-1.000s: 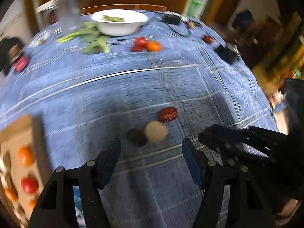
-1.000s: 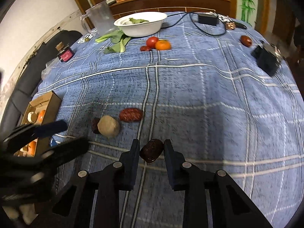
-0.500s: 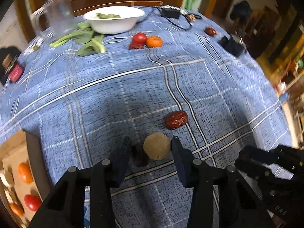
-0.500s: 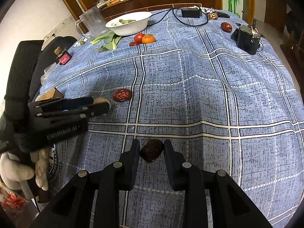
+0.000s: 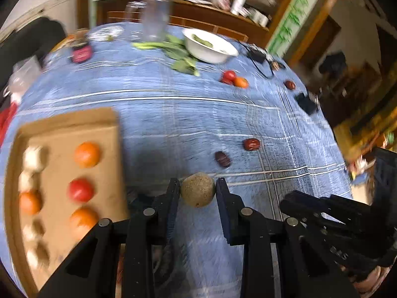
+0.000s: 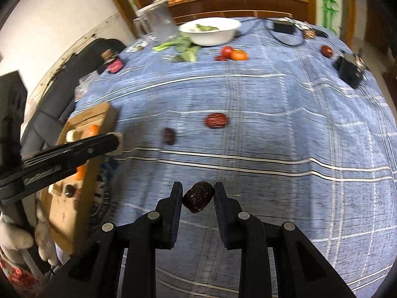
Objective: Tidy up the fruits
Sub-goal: 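Carry the ball and dark date into the box and open both tools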
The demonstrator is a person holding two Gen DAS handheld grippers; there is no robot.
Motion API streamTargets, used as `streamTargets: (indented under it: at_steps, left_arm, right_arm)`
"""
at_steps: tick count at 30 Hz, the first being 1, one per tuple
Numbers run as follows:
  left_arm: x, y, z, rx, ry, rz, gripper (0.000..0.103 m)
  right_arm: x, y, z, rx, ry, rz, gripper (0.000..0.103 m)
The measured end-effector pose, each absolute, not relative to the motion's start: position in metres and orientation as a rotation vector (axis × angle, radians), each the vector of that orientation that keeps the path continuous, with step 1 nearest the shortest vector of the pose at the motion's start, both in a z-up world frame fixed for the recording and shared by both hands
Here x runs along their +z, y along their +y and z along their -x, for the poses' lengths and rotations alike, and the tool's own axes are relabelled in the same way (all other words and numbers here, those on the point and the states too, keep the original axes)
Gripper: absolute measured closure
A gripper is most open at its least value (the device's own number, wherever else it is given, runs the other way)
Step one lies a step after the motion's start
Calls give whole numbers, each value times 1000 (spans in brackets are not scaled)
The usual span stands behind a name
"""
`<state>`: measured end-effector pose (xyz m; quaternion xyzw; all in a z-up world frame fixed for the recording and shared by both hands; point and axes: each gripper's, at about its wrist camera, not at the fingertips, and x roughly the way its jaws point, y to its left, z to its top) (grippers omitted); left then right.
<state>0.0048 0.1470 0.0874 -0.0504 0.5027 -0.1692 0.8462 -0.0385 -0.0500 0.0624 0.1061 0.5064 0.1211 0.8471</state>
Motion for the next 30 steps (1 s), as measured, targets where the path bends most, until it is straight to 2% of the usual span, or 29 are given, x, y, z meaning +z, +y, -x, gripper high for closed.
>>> streamTargets:
  at_steps: [6, 16, 28, 30]
  left_arm:
    - [104, 225, 50, -205, 1033, 161, 74]
    - [76, 332, 101, 28, 1098, 271, 74]
    - [51, 357, 101, 55, 1157, 274, 74]
    - [51, 355, 98, 56, 1159, 267, 69]
  right_arm:
    - [80, 20, 43, 442, 1057, -171, 75]
    - [80, 145, 63, 725, 1090, -48, 75]
    - [32, 206, 71, 744, 1159, 104, 74]
    - [27, 207, 70, 728, 1168, 99, 74]
